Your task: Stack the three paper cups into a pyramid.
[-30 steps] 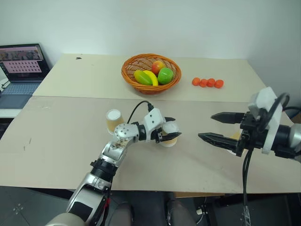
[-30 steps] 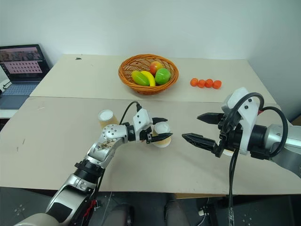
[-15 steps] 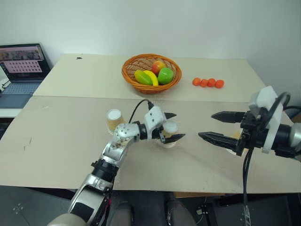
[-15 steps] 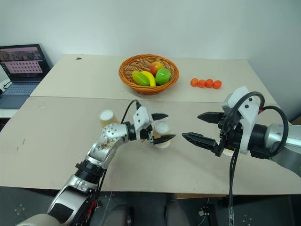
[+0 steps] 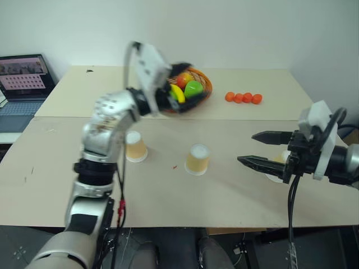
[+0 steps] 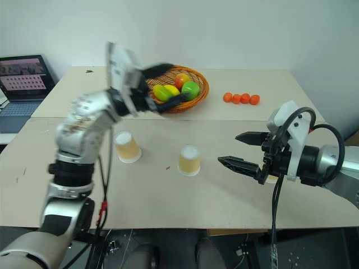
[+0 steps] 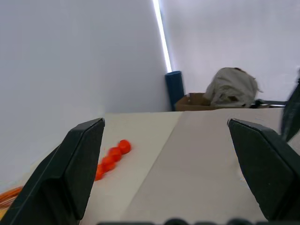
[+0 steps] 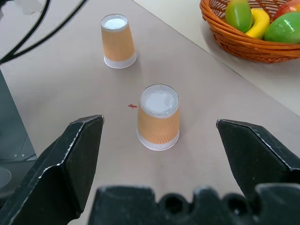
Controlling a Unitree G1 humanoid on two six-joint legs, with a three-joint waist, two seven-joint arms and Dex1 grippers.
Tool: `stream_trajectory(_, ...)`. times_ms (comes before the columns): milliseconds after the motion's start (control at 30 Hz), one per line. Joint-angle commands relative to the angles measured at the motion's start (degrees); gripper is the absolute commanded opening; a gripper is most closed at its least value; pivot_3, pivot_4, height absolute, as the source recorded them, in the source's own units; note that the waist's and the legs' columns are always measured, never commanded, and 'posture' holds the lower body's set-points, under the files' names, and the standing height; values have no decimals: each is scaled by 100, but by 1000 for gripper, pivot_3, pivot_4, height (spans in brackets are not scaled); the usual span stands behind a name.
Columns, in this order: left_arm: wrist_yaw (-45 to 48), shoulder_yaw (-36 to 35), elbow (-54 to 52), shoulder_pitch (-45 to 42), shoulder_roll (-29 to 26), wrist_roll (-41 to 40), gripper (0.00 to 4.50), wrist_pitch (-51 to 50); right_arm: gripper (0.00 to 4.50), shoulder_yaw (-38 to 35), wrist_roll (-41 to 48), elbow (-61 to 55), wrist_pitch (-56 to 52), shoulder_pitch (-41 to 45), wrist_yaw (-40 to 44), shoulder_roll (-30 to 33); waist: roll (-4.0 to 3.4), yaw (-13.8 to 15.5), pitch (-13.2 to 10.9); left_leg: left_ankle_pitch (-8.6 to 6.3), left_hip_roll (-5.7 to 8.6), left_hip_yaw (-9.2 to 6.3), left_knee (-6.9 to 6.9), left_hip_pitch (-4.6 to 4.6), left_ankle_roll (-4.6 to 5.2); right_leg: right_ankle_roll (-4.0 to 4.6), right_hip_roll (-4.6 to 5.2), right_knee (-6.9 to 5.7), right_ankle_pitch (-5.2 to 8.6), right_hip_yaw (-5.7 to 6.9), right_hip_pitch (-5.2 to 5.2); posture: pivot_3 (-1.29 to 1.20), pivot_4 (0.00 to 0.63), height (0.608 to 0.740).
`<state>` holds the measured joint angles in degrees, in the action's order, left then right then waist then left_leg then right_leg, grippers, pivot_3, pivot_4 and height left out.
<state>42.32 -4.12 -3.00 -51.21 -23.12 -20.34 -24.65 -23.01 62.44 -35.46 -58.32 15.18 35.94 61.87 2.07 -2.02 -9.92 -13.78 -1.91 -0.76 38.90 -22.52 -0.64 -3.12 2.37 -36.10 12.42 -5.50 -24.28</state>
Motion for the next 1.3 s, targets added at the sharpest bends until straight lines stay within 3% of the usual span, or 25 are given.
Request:
stream_trajectory(33, -559, -572, -317, 176, -350, 97, 4475, 29, 4500, 83, -195, 134, 322, 204, 214, -11, 0, 1, 0, 0, 1, 0, 0, -1, 0, 0, 1, 1, 0, 0, 0, 0, 150, 734)
stream_trajectory(133, -854, -852, -722, 751, -691, 137, 4475, -287, 4500, 195, -296, 266, 420, 274, 502, 27, 0, -6, 0, 0, 1, 0, -1, -4, 0, 0, 3, 5, 0, 0, 0, 0, 150, 734)
stream_trajectory(200, -802, -985, -1246, 1661, -945, 223, 4475, -246, 4500, 234, -276, 382, 467, 390, 739, 36, -1, -11, 0, -1, 0, 1, -3, -6, 0, 5, 4, 5, -3, 1, -2, 0, 150, 734)
stream_trajectory(333, -1037, -1266, -1986, 3130, -846, 134, 4475, -193, 4500, 450, -337, 607, 542, 635, 1154, 68, 5, -34, -3, -3, -1, 7, -12, -4, 1, 31, 9, 7, -17, -2, -5, 0, 150, 734)
stream_trajectory(533, -1444, -1215, -2469, 4272, -390, 241, 4475, 155, 4500, 947, -696, 887, 598, 1140, 1268, -67, 16, 92, -9, -2, -2, 12, -2, 8, 0, 7, 11, 9, -4, 1, 9, 0, 150, 734)
stream_trajectory(1300, -1595, -380, -1033, 4166, 155, 494, 4475, 978, 4500, 365, -648, 591, 370, 851, 1099, 71, 15, 122, -9, -2, -3, 15, -4, 6, 0, 12, 7, 5, -5, -1, 3, 0, 150, 734)
